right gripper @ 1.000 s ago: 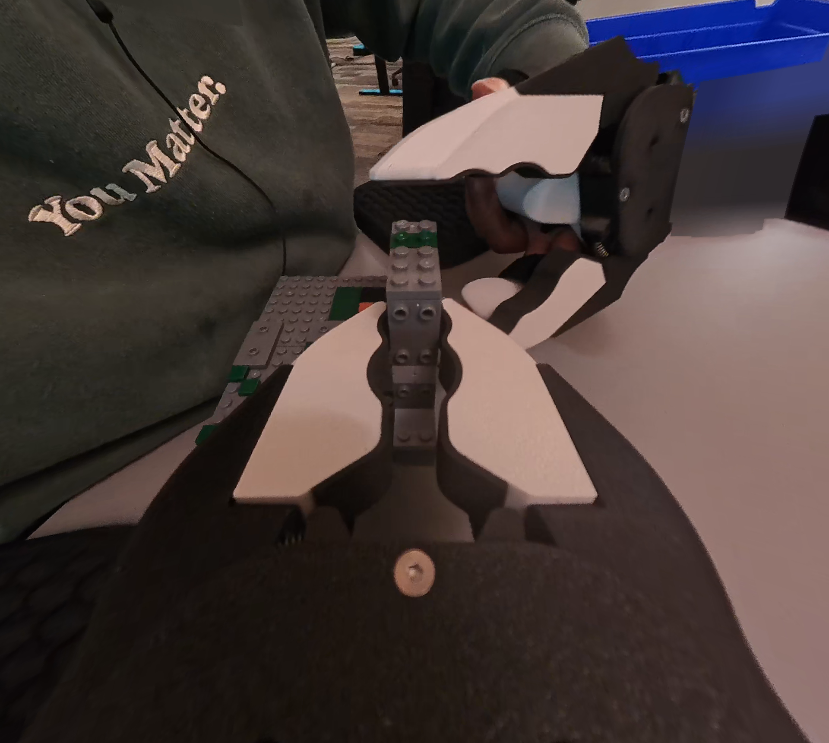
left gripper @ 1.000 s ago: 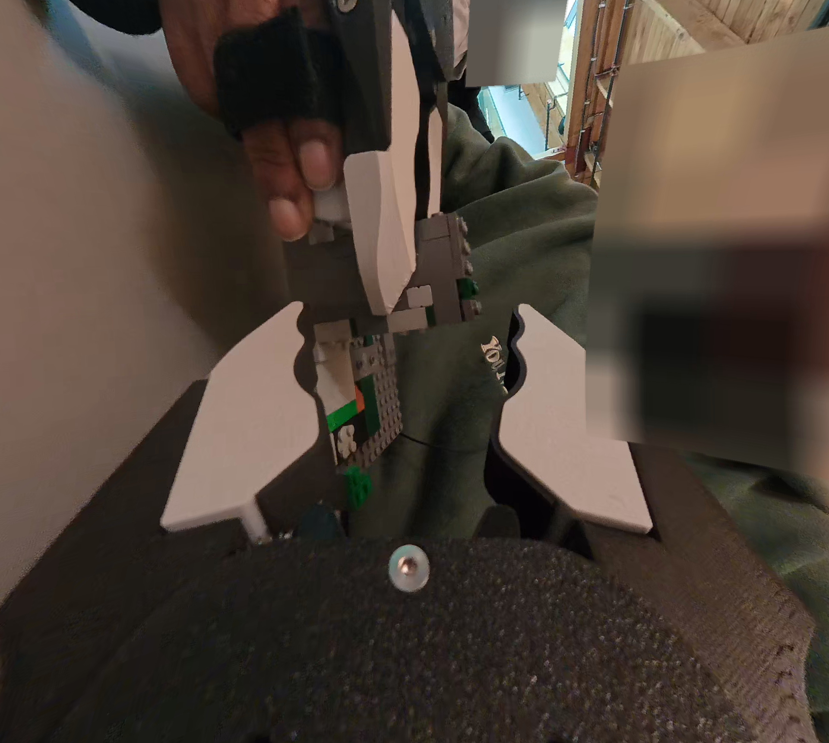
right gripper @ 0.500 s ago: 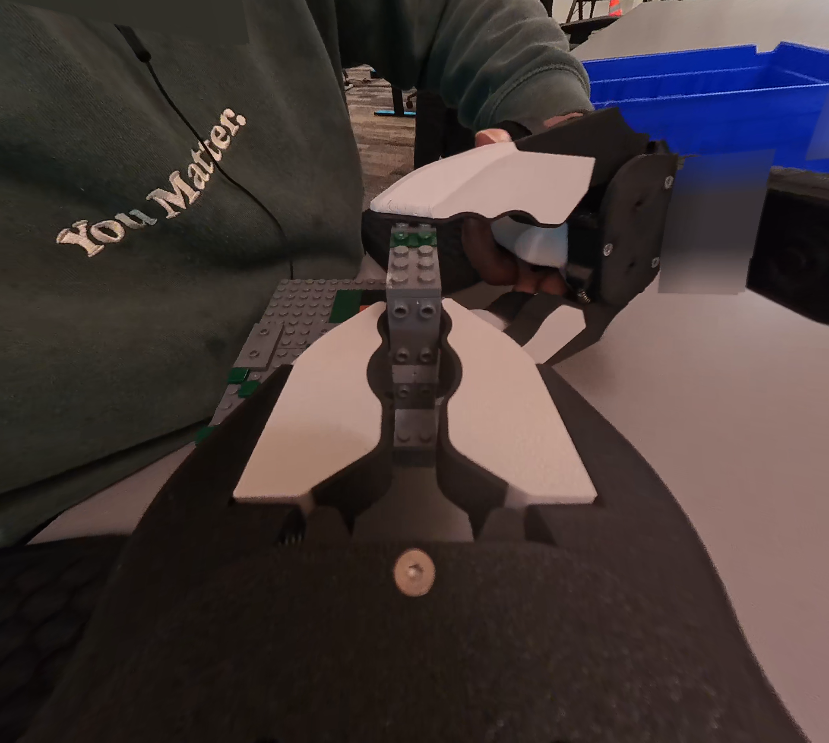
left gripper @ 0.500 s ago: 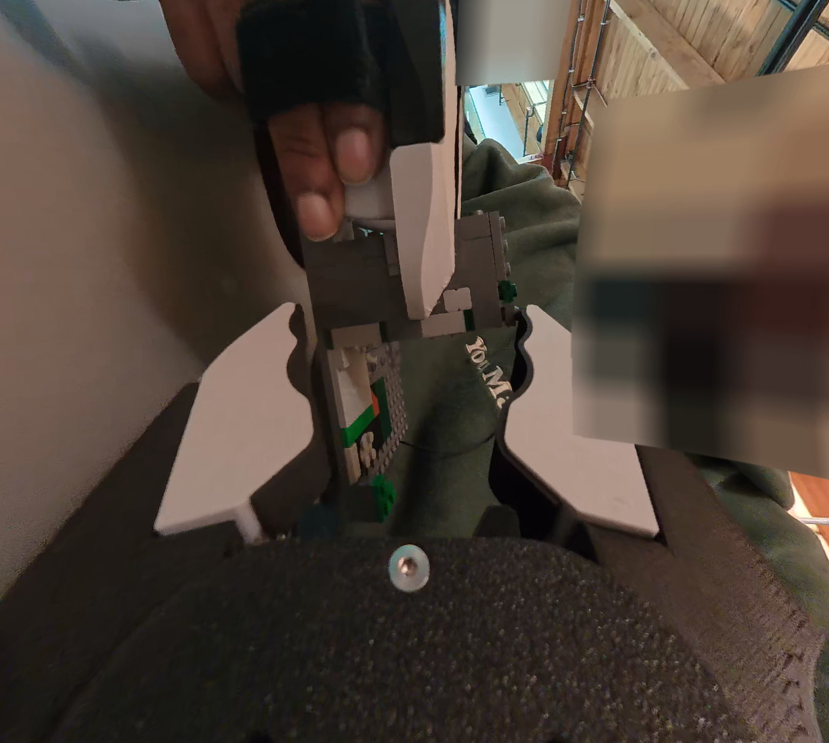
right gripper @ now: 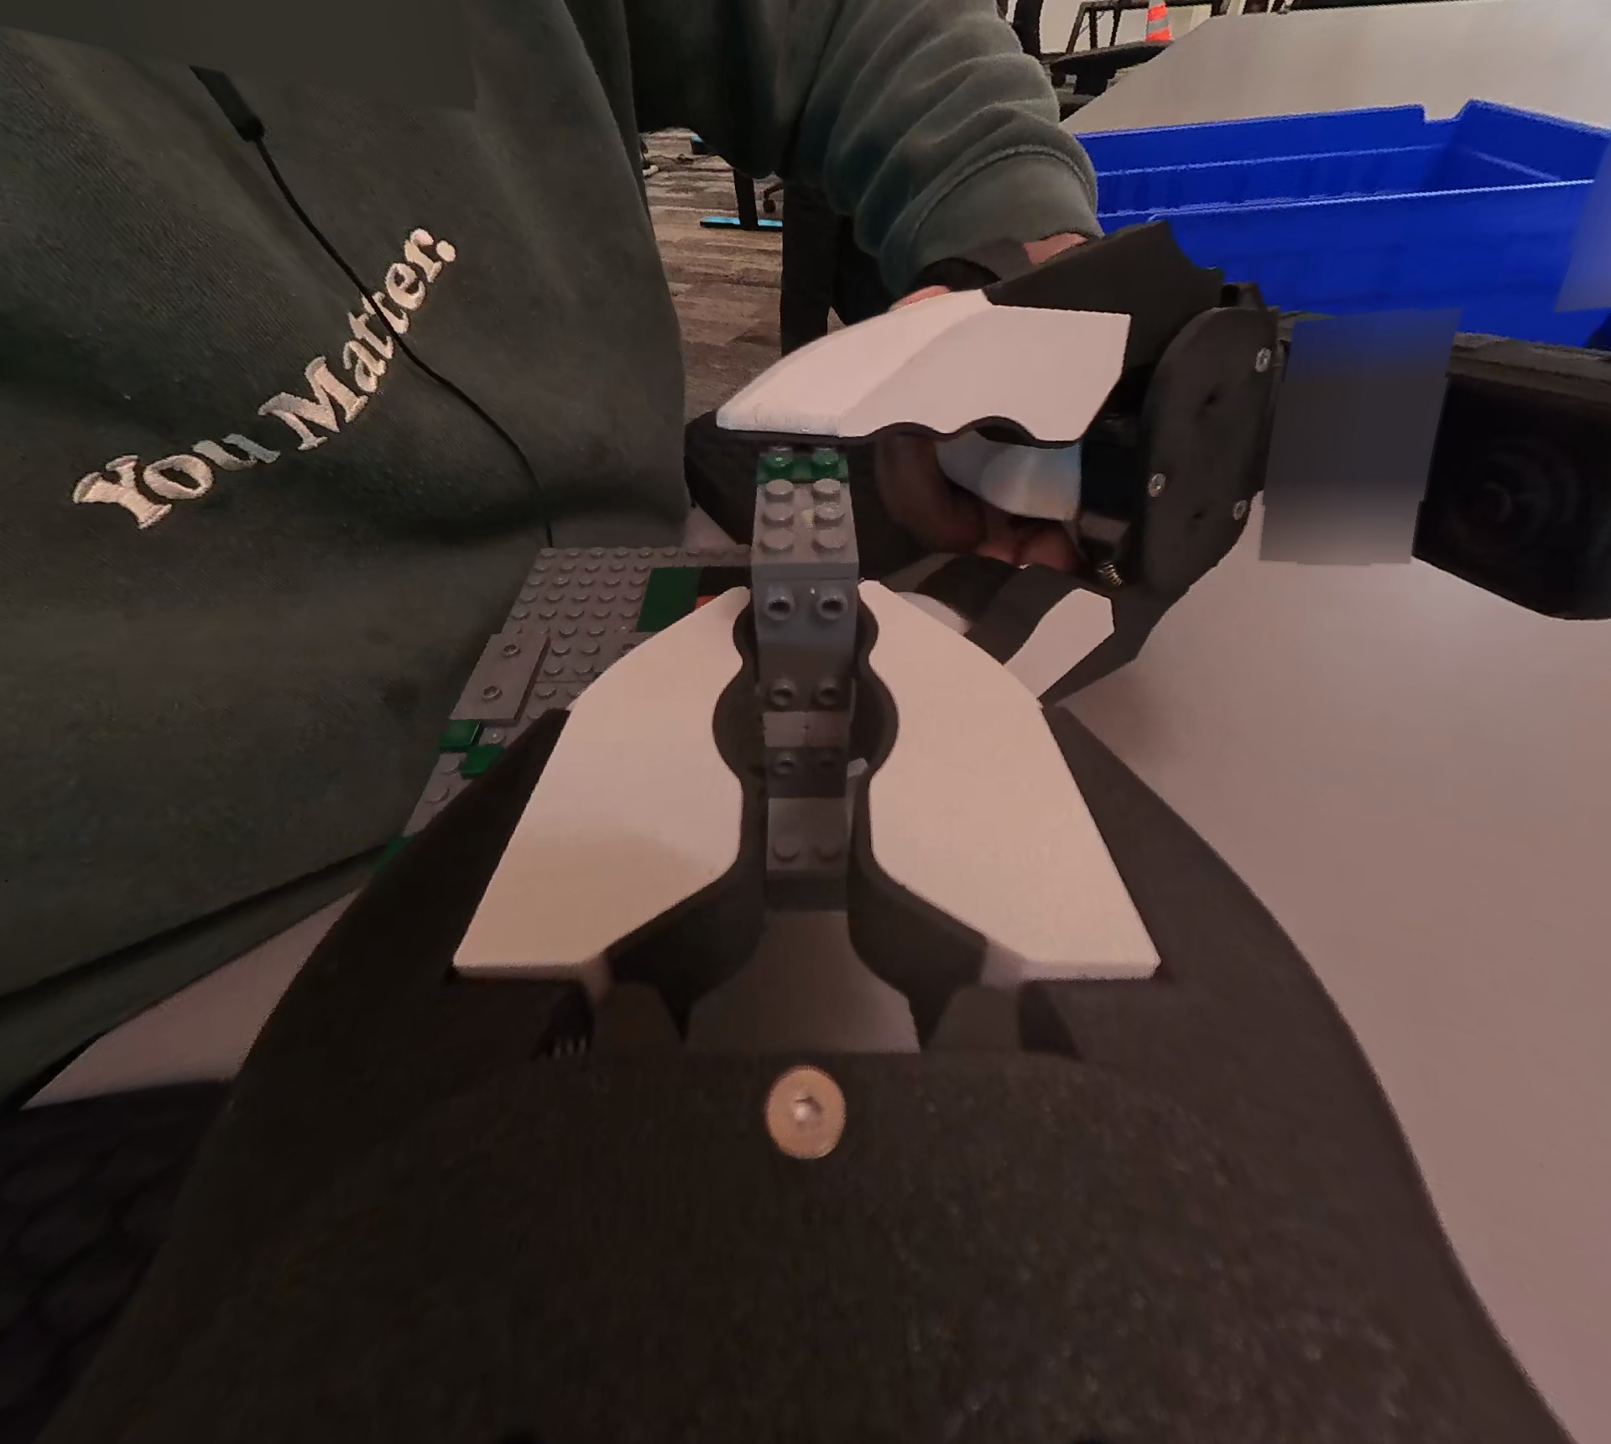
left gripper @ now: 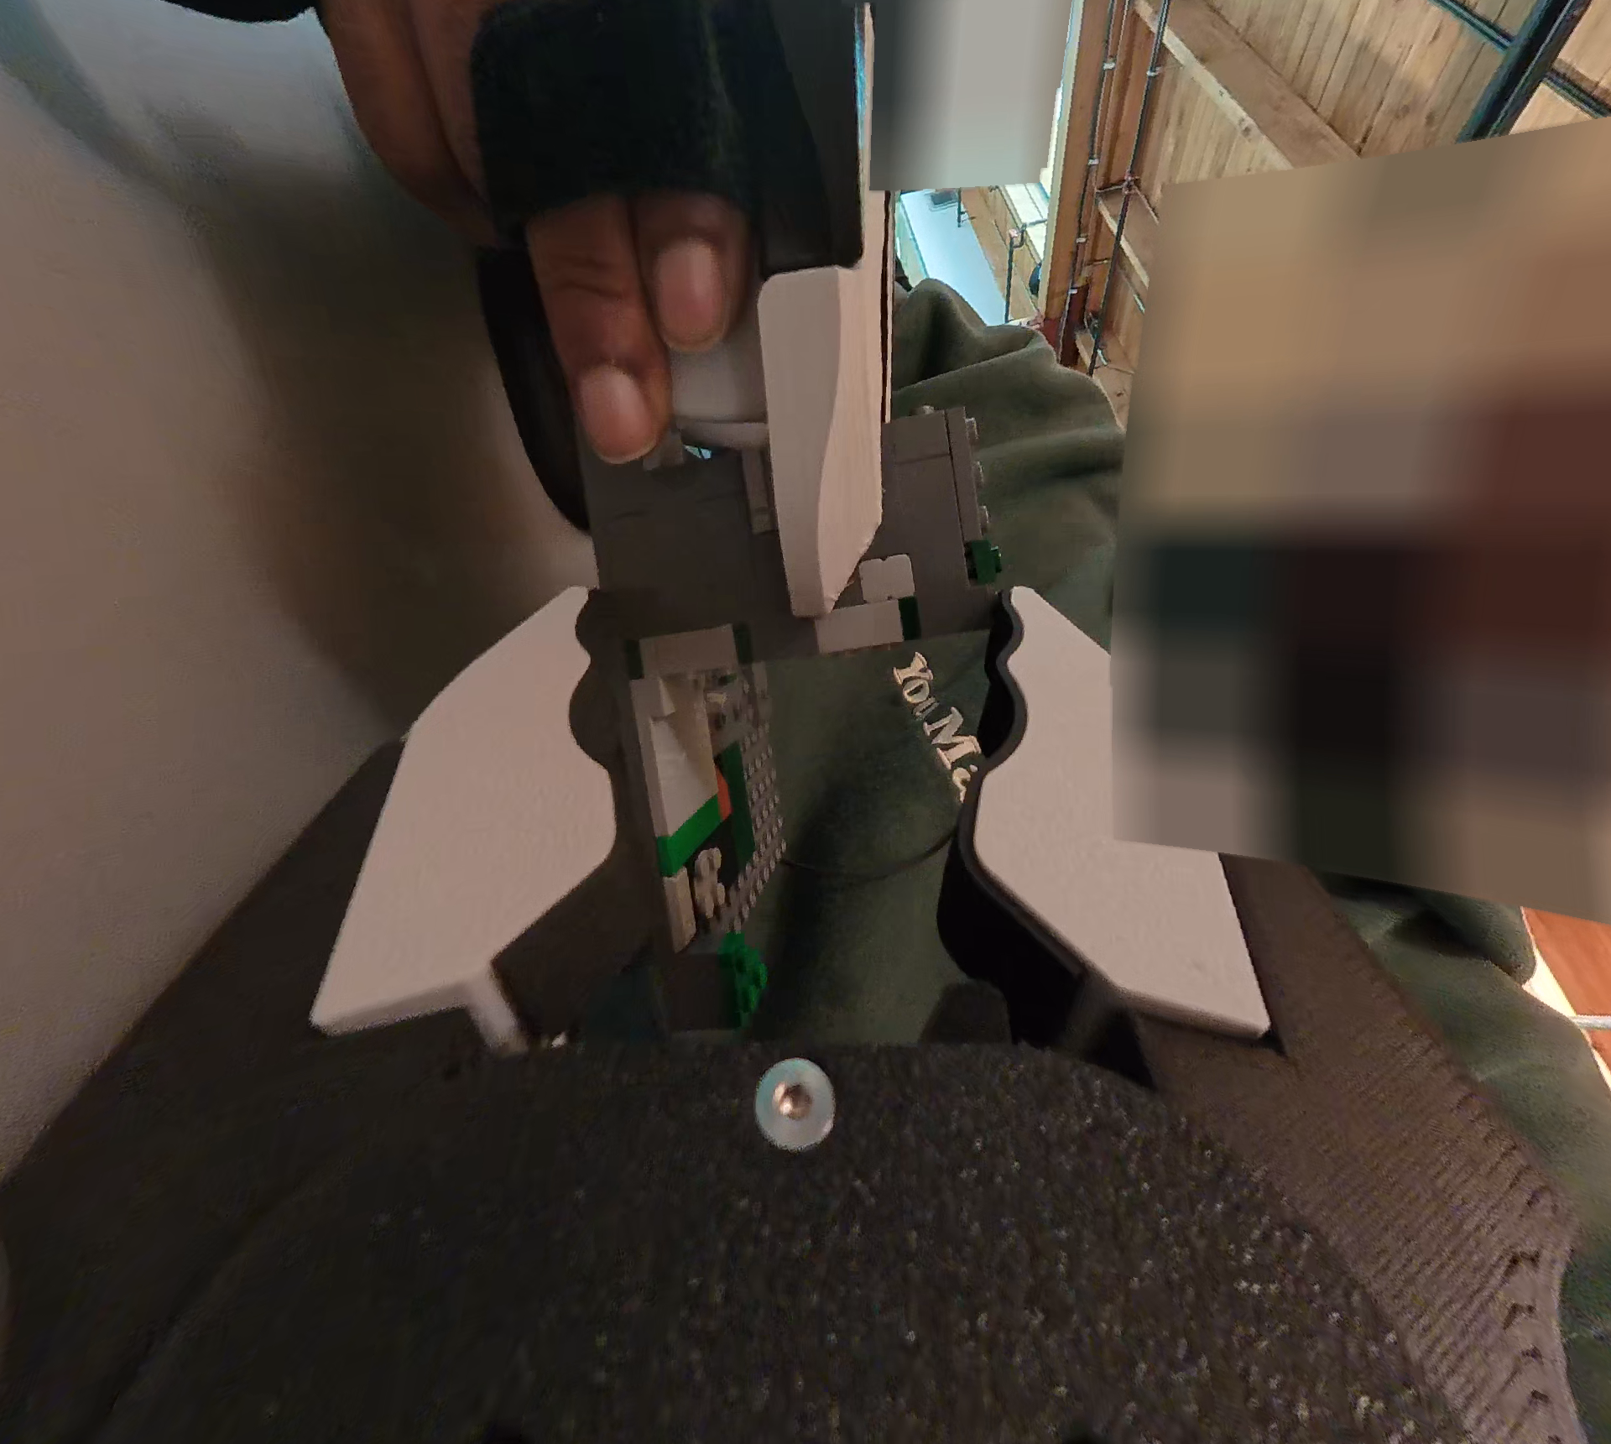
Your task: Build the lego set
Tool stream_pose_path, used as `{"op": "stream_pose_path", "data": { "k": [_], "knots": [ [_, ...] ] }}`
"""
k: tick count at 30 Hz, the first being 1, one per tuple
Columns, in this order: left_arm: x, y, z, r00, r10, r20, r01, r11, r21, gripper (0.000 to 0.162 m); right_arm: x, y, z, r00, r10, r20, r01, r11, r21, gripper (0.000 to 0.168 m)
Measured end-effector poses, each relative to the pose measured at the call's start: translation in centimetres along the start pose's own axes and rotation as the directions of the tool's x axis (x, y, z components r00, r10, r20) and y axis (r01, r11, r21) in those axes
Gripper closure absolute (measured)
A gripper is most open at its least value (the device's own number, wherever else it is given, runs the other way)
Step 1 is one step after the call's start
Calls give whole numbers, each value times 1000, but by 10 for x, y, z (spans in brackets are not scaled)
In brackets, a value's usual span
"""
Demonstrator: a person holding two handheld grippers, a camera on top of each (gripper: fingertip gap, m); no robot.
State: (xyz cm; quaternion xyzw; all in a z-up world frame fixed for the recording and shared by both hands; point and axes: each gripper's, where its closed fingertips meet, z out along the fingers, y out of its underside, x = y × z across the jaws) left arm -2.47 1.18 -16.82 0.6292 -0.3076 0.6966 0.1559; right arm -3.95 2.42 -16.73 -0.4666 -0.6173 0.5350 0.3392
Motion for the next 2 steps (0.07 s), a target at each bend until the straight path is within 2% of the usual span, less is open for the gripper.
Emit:
{"op": "stream_pose_path", "data": {
  "k": [1, 2],
  "knots": [
    [0, 1, 0, 1000, 0, 4, 0, 1000, -3, 81, 0, 1, 1, 1000, 0, 2, 0, 1000, -5, 151],
    [-1, 1, 1, 1000, -8, 3, 8, 1000, 2, 81, -1, 1, 1, 1000, 0, 5, 0, 1000, -8, 152]
  ]
}}
